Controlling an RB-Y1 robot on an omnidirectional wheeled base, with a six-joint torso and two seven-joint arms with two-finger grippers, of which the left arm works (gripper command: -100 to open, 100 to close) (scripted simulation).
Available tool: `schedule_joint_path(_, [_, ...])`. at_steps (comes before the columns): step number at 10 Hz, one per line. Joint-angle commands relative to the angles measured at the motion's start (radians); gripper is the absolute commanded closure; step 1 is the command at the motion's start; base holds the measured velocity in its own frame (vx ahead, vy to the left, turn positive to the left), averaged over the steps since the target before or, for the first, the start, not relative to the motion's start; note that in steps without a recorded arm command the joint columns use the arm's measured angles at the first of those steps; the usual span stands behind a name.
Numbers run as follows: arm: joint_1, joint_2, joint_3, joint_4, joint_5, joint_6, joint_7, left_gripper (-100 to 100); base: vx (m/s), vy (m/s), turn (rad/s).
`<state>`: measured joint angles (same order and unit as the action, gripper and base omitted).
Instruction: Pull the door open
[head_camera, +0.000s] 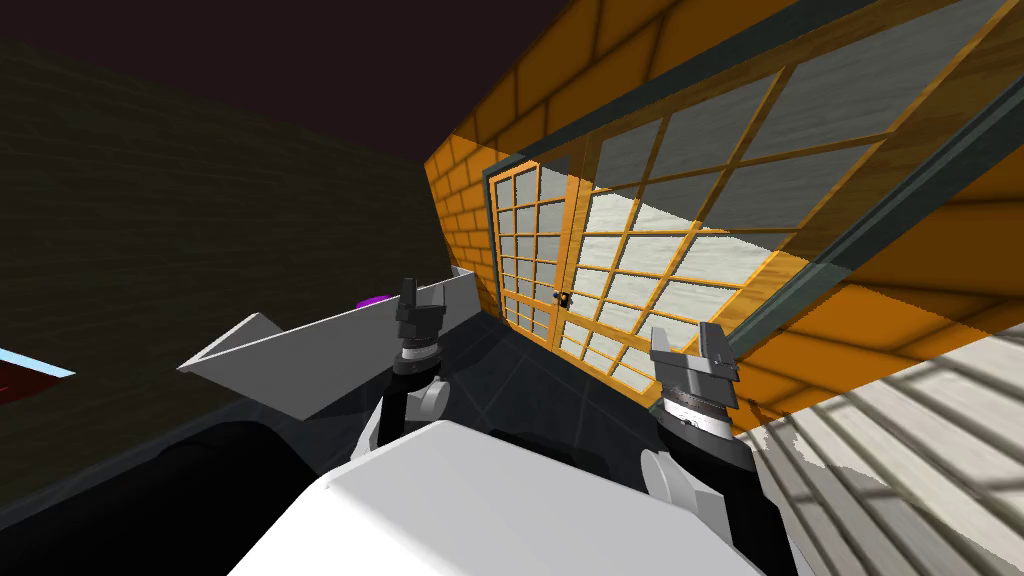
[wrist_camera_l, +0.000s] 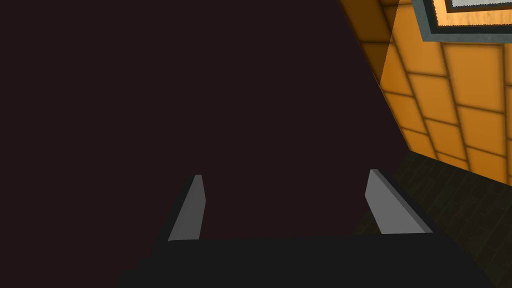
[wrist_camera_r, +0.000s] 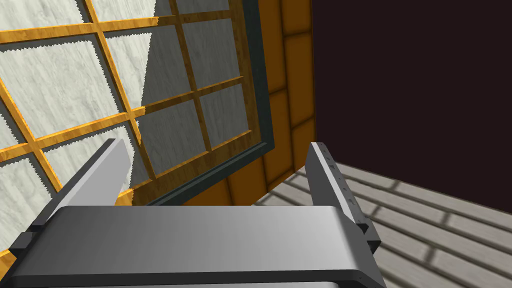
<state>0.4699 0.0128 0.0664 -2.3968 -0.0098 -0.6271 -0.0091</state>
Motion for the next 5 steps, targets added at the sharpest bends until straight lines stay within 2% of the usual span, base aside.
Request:
schedule_joint_path(1, [0.002, 0.007, 0.001, 0.028, 0.001, -0.007, -0.031, -100, 0.076, -0.005, -0.11])
schedule_joint_path(4, [0.005, 0.016, 0.002, 0.071, 0.003, -0.017, -0.08, -100, 0.137, -0.026, -0.093])
schedule_joint_path(5, [0.007, 0.021, 0.003, 0.102, 0.005, -0.024, -0.114, -100, 0.14, -0.011, -0.151])
